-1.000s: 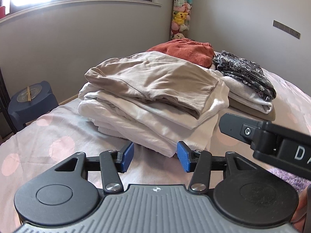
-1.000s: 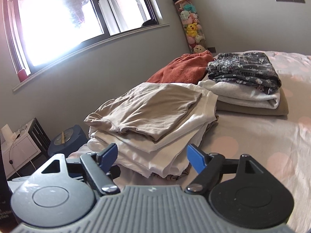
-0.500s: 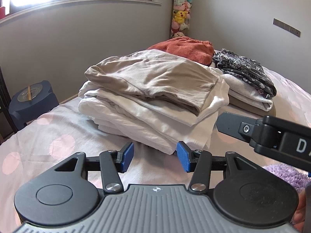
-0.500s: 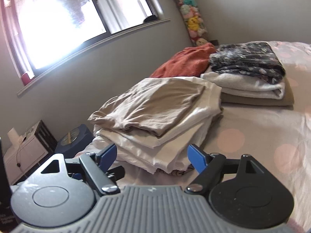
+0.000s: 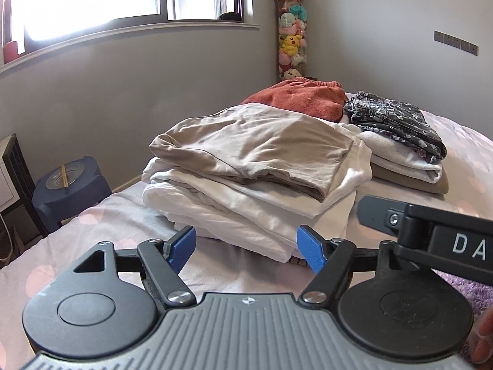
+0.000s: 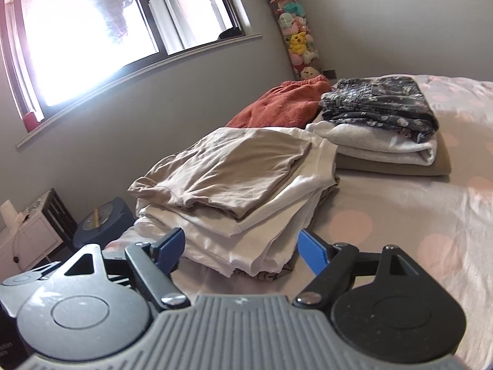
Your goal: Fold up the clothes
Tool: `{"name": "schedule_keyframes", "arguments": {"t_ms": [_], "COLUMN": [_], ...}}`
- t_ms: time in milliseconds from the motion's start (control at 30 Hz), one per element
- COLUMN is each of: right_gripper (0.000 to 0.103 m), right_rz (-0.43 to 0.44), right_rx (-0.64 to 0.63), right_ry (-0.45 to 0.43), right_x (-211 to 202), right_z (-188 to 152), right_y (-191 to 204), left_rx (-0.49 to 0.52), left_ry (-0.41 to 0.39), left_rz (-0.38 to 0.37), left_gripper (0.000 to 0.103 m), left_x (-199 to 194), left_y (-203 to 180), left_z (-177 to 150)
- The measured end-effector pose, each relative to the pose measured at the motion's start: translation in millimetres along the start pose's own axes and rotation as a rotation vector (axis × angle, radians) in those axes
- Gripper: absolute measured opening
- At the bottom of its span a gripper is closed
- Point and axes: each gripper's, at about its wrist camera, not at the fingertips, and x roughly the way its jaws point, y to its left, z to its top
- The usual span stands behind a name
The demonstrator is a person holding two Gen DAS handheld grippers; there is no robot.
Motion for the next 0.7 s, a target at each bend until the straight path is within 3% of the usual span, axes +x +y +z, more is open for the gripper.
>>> {"name": "schedule_keyframes", "arguments": {"t_ms": [300, 700], "right_gripper": [0.088, 0.091], "right_rz": [-0.062, -0.054], "right_rx": [-0.042, -0.073], "right_ry": [-0.056, -0.044], "right_x": [-10.0, -8.9], "right_z": [-4.7, -7.4], "right_y": [6.3, 10.8], "left_rx": [0.017, 0.040], "left_ry": [0.012, 0.025], "left_rz": [0.010, 0.007], "left_gripper": [0.075, 0.075], "left_x": [-4.9, -5.7], "left_y": [0.4, -6.0], "left_z": [-3.2, -7.1]}}
